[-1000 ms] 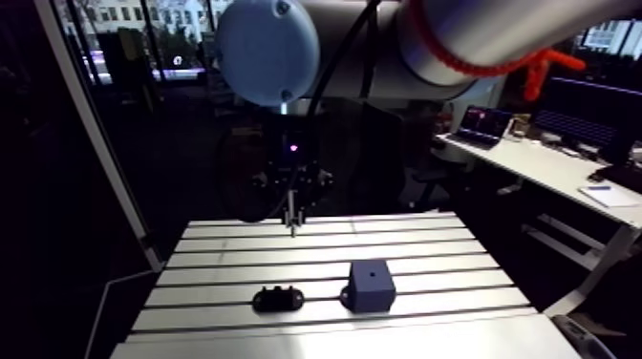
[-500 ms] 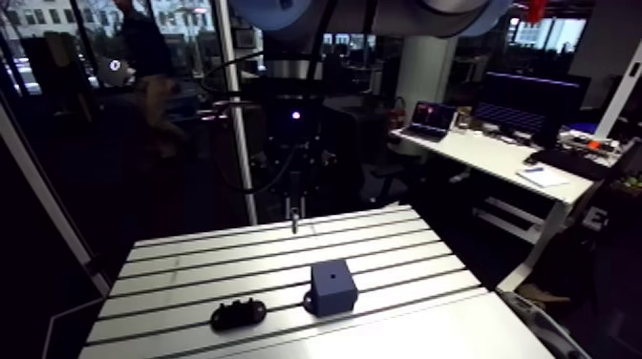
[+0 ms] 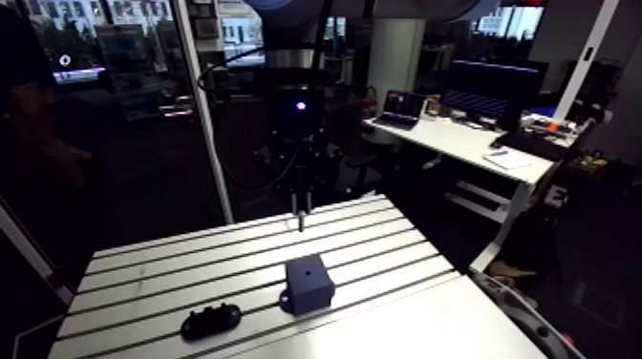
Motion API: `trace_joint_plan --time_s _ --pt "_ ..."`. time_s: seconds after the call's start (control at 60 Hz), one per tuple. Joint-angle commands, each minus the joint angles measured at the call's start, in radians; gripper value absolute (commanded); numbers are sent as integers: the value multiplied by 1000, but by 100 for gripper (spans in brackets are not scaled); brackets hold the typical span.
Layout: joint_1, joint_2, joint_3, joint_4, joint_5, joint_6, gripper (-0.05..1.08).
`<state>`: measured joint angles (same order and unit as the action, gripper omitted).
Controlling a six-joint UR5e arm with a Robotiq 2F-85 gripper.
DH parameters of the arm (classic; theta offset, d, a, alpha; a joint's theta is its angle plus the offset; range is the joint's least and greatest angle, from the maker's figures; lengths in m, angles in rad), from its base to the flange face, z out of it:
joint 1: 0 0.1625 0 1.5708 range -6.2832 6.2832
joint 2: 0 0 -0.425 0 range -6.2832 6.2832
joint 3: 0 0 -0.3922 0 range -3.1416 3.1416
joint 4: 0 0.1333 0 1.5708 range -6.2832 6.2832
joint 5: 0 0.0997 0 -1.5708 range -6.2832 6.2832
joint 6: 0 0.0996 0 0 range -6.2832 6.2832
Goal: Pick up the M10 bolt and insert it into the hole until fully seated.
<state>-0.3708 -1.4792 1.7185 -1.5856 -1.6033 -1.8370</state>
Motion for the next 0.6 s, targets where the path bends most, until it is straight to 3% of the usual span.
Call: trace_joint_plan --time_s 0.017,0.6 --pt "-5 40 3 -4 -2 -1 108" --pt "-27 99 29 -50 -2 -1 108"
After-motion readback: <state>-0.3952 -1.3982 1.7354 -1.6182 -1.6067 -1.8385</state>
